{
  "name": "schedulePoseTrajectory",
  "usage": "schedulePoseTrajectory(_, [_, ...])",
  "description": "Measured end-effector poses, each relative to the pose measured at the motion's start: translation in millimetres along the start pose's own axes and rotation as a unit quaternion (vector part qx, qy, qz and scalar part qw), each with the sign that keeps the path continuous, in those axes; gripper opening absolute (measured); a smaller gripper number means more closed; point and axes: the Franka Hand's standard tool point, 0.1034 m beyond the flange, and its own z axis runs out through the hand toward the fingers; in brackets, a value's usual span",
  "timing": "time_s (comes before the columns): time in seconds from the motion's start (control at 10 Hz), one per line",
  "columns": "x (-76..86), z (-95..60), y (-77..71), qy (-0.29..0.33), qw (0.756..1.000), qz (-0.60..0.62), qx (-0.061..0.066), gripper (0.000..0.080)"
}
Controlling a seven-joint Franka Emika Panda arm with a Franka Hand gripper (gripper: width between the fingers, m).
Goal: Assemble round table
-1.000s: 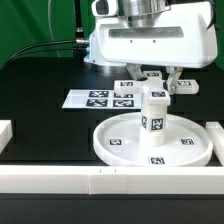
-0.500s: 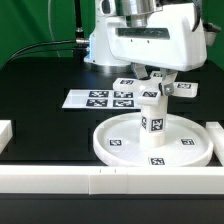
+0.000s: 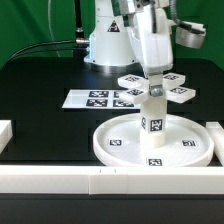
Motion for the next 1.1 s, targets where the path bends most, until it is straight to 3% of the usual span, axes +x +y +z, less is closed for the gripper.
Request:
schedulePoseTrajectory(0.2, [0.3,-0.2,-1.8,-0.002,0.999,0.051,0.009,0.0449])
schedulePoseTrajectory(0.4, [-0.3,-0.3,-2.2,-0.004,0.998,0.069,0.011,0.045])
schedulePoseTrajectory(0.5, [-2.1,-1.1,-2.1,-0.006,0.998,0.06,0.007,0.0592])
schedulePoseTrajectory(0.6, [-7.0,-6.7,-4.7,-0.014,0.999,0.049,-0.001,0.0638])
schedulePoseTrajectory(0.9, [-13.3,-30.2,-11.3,-0.029,0.999,0.035,0.012,0.0646])
schedulePoseTrajectory(1.1, [-13.1,-25.4,-9.0,-0.028,0.999,0.019,0.008,0.0649])
